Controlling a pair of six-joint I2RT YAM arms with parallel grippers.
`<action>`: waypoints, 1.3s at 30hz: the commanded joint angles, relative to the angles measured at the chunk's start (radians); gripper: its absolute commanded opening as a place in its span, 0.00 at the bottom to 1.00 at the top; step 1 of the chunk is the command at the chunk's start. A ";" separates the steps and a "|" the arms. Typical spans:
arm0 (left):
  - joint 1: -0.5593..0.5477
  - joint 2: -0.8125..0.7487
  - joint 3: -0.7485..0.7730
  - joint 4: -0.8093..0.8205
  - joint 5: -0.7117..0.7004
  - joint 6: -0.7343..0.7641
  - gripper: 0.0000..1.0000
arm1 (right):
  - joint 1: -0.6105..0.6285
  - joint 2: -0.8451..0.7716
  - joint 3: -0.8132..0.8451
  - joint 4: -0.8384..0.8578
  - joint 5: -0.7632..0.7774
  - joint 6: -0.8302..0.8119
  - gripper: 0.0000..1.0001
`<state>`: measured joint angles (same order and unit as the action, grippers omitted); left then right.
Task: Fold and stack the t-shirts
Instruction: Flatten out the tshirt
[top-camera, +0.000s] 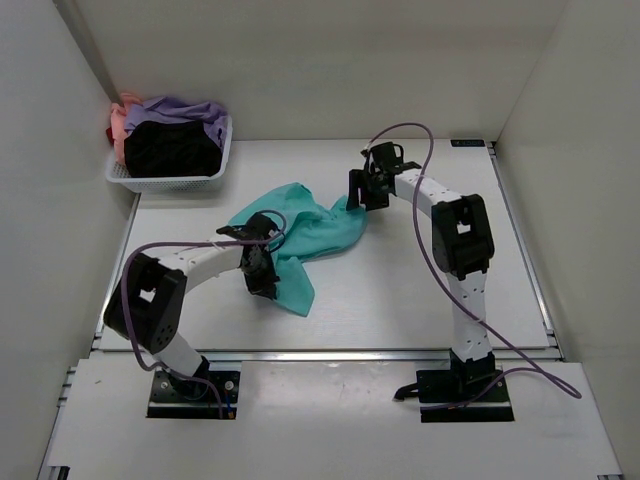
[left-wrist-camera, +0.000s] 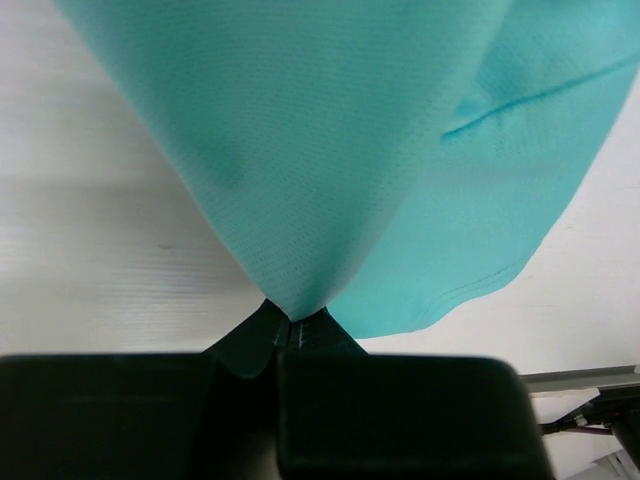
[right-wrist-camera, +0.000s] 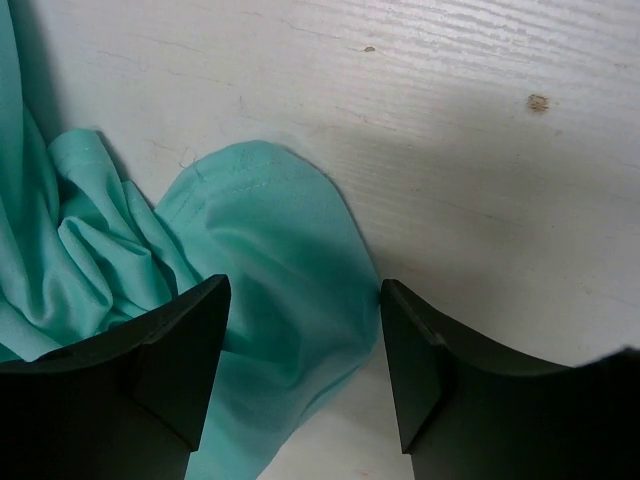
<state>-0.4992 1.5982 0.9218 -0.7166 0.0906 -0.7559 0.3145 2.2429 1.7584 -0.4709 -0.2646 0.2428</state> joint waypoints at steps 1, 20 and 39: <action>0.021 -0.079 -0.027 -0.023 -0.014 0.000 0.00 | 0.037 0.032 0.058 -0.025 0.065 -0.023 0.59; 0.234 -0.255 0.364 -0.115 -0.063 0.090 0.00 | -0.078 -0.234 0.270 -0.213 0.248 -0.076 0.00; 0.413 -0.311 0.788 0.008 0.290 -0.256 0.00 | -0.236 -1.076 0.064 -0.404 0.292 -0.091 0.01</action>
<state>-0.0830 1.3075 1.6680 -0.7738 0.3271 -0.9260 0.0959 1.1416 1.8347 -0.8551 0.0326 0.1551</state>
